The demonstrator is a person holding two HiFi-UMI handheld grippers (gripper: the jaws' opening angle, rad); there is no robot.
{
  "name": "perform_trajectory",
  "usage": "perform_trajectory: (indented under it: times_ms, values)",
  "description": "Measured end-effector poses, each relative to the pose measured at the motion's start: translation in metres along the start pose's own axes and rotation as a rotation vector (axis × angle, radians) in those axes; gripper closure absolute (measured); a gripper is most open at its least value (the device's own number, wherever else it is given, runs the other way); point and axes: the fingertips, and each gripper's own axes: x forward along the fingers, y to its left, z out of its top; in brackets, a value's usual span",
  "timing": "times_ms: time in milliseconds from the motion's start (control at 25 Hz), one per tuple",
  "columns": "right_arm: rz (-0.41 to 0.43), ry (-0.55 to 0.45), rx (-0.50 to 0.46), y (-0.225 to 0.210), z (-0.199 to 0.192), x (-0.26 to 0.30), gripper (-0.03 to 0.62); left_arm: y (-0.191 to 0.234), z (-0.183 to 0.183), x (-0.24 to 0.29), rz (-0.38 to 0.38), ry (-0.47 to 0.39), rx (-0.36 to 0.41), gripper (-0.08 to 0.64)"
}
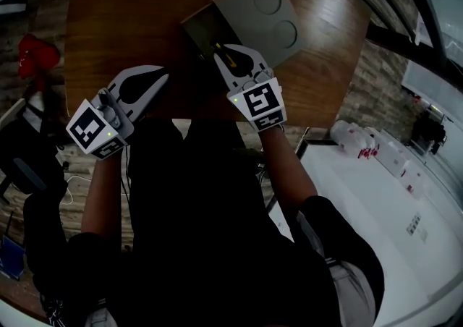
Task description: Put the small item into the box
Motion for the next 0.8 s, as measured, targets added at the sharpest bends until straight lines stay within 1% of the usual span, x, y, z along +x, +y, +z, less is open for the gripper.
perform_trajectory:
  times_ms: [200, 400, 560, 640, 800]
  values:
    - [-0.006, 0.055, 0.033, 0.001, -0.011, 0.01, 0.532, -0.004, -0.003, 0.001, -0.014, -0.009, -0.016, 0.545]
    - [-0.037, 0.109, 0.057, -0.002, -0.018, 0.02, 0.532, -0.008, -0.001, -0.001, -0.022, -0.028, -0.024, 0.545]
    - [-0.059, 0.138, 0.072, -0.005, -0.025, 0.024, 0.532, -0.014, 0.004, -0.001, -0.043, -0.058, -0.071, 0.545]
    - [-0.053, 0.153, 0.079, -0.005, -0.028, 0.028, 0.532, -0.014, 0.004, -0.002, -0.046, -0.06, -0.068, 0.545]
    - [-0.045, 0.177, 0.093, -0.005, -0.034, 0.035, 0.532, -0.012, -0.001, -0.004, -0.049, -0.036, -0.055, 0.545]
